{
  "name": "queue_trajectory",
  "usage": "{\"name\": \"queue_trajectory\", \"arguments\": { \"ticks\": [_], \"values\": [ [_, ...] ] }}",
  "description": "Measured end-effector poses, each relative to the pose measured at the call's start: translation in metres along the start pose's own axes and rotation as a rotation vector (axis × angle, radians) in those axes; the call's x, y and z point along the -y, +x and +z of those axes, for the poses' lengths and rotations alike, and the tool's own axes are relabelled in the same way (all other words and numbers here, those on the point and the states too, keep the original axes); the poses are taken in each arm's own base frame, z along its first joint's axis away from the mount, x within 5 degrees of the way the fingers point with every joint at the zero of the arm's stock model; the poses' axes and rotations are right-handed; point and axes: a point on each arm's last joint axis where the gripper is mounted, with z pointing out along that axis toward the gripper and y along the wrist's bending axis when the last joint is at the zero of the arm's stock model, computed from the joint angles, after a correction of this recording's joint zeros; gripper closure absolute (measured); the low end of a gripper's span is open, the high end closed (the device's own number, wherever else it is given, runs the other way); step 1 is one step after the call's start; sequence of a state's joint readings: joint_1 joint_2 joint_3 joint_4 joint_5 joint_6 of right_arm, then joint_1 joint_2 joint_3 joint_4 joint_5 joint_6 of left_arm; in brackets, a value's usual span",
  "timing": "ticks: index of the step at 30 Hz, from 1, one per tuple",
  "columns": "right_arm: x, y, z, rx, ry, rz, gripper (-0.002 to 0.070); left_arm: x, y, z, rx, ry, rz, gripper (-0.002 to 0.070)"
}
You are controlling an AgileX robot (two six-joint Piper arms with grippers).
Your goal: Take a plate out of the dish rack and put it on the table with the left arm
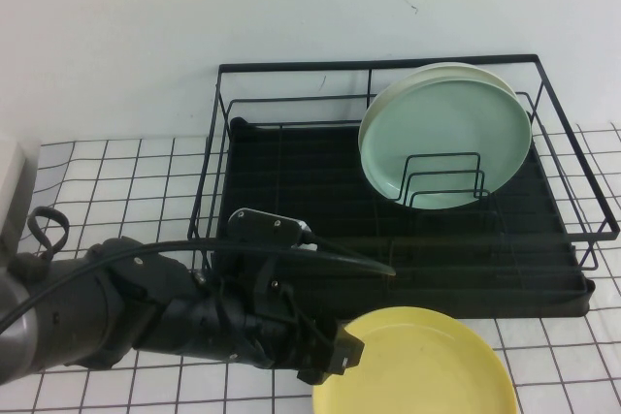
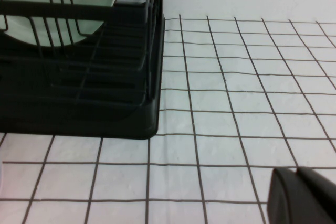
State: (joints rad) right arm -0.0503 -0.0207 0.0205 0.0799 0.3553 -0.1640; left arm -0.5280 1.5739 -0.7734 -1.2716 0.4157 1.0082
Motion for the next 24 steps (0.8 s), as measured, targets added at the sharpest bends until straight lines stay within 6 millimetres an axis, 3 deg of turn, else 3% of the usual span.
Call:
{"name": "queue_trajectory", "arguments": {
  "ticks": [4, 8, 10, 12, 14, 16, 19, 24],
  "values": [
    [0.000, 0.000, 0.000, 0.000, 0.000, 0.000, 0.0678, 0.000, 0.000, 0.000, 0.000, 0.000, 0.027, 0.0185],
    [0.000, 0.000, 0.000, 0.000, 0.000, 0.000, 0.0678, 0.001, 0.000, -0.002, -0.004, -0.005, 0.060, 0.0197],
    [0.000, 0.000, 0.000, 0.000, 0.000, 0.000, 0.0678, 0.003, -0.002, -0.007, 0.011, -0.003, 0.072, 0.0259],
    [0.000, 0.000, 0.000, 0.000, 0.000, 0.000, 0.0678, 0.007, -0.005, -0.014, 0.038, 0.002, 0.110, 0.0369],
    [0.000, 0.000, 0.000, 0.000, 0.000, 0.000, 0.0678, 0.014, -0.008, -0.025, 0.071, 0.011, 0.171, 0.0524],
    [0.000, 0.000, 0.000, 0.000, 0.000, 0.000, 0.0678, 0.020, -0.011, -0.036, 0.106, 0.020, 0.218, 0.0612],
    [0.000, 0.000, 0.000, 0.000, 0.000, 0.000, 0.0678, 0.030, -0.015, -0.055, 0.169, 0.032, 0.264, 0.0656],
    [0.000, 0.000, 0.000, 0.000, 0.000, 0.000, 0.0678, 0.050, -0.015, -0.097, 0.306, 0.041, 0.359, 0.0672]
  ]
}}
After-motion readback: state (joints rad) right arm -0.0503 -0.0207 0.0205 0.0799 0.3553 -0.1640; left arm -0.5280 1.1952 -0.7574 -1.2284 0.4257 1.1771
